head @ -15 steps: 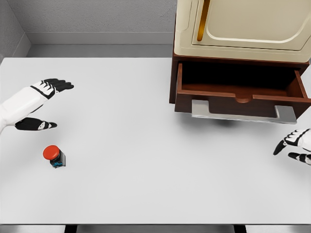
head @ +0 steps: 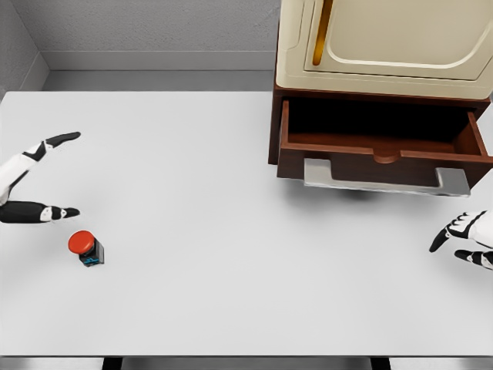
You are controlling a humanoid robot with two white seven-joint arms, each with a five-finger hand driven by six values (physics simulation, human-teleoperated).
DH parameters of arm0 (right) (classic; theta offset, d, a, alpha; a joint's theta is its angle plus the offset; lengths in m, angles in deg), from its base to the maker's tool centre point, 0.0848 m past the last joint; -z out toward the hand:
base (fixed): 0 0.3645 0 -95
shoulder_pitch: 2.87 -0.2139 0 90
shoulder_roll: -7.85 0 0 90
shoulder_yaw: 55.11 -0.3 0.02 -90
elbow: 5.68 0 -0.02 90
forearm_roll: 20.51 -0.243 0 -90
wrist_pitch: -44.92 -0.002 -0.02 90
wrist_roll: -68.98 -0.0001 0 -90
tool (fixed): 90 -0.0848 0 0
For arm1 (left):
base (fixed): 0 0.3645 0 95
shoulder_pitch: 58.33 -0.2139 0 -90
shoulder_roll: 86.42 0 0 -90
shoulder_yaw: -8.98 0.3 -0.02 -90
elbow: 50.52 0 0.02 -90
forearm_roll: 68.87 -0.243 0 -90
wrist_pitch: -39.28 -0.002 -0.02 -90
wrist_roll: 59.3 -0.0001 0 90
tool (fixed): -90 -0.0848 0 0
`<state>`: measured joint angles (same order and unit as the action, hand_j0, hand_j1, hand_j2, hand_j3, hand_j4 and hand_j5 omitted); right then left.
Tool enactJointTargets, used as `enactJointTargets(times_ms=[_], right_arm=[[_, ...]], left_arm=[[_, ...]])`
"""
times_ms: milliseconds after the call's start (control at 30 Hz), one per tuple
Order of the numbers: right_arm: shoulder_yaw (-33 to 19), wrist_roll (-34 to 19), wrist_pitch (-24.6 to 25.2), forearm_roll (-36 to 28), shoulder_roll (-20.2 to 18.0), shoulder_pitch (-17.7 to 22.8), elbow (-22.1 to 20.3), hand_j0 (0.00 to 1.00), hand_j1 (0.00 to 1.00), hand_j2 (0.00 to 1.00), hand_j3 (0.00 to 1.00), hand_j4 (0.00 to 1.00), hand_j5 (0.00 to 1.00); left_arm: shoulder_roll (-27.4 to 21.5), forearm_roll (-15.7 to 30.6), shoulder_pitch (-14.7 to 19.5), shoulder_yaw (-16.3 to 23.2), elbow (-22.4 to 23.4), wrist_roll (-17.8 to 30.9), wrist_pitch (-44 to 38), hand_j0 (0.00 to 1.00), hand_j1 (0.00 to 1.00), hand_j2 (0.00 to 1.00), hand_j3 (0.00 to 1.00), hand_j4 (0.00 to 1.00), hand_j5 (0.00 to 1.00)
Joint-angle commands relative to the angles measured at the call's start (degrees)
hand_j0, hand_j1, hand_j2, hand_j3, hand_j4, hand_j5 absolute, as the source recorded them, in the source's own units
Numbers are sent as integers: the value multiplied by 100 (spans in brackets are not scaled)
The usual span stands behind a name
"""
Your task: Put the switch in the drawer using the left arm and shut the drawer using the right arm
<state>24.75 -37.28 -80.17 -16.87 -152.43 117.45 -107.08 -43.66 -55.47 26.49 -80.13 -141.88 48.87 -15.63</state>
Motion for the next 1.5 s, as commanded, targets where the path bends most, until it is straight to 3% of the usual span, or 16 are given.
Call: enactJointTargets(times_ms=[0, 67, 133, 300, 333, 567, 867, 1133, 1467], right_arm=[[4, 9, 8, -39, 32, 0, -2, 57, 57, 57, 57, 57, 57], [118, 9, 8, -39, 50, -17, -2, 57, 57, 57, 57, 57, 57], [171, 18, 8, -39, 85, -35, -2, 57, 57, 57, 57, 57, 57], [171, 9, 8, -39, 384, -70, -2, 58, 58, 58, 58, 58, 58], [171, 9, 8, -39, 402, -70, -2, 58, 58, 58, 58, 58, 58], [171, 18, 8, -39, 410, -79, -2, 58, 58, 58, 58, 58, 58], [171, 27, 8, -83, 428, -79, 7, 57, 57, 57, 57, 57, 57], [197, 45, 8, -83, 718, -158, -2, 54, 54, 54, 54, 54, 54], [206, 45, 8, -100, 806, -272, -2, 55, 55, 55, 55, 55, 55]], left_arm=[[-163, 962, 0, 8, 22, -15, -9, 100, 100, 100, 100, 100, 100], [-224, 1622, -290, 69, 31, -24, -9, 100, 100, 100, 100, 100, 100], [-427, 2018, -308, 517, 22, -24, -9, 100, 100, 100, 100, 100, 100], [-427, 2167, -606, 605, -40, -24, -9, 100, 100, 100, 100, 100, 100], [-436, 2167, -817, 597, -40, -24, -9, 100, 100, 100, 100, 100, 100], [-374, 2422, -1186, 597, 30, -24, -9, 100, 100, 100, 100, 100, 100], [-146, 2176, -1310, 860, 408, -6, -9, 100, 100, 100, 100, 100, 100], [136, 1719, -1248, 913, 444, -6, -9, 100, 100, 100, 100, 100, 100], [224, 1675, -1204, 922, 461, -15, -9, 100, 100, 100, 100, 100, 100]])
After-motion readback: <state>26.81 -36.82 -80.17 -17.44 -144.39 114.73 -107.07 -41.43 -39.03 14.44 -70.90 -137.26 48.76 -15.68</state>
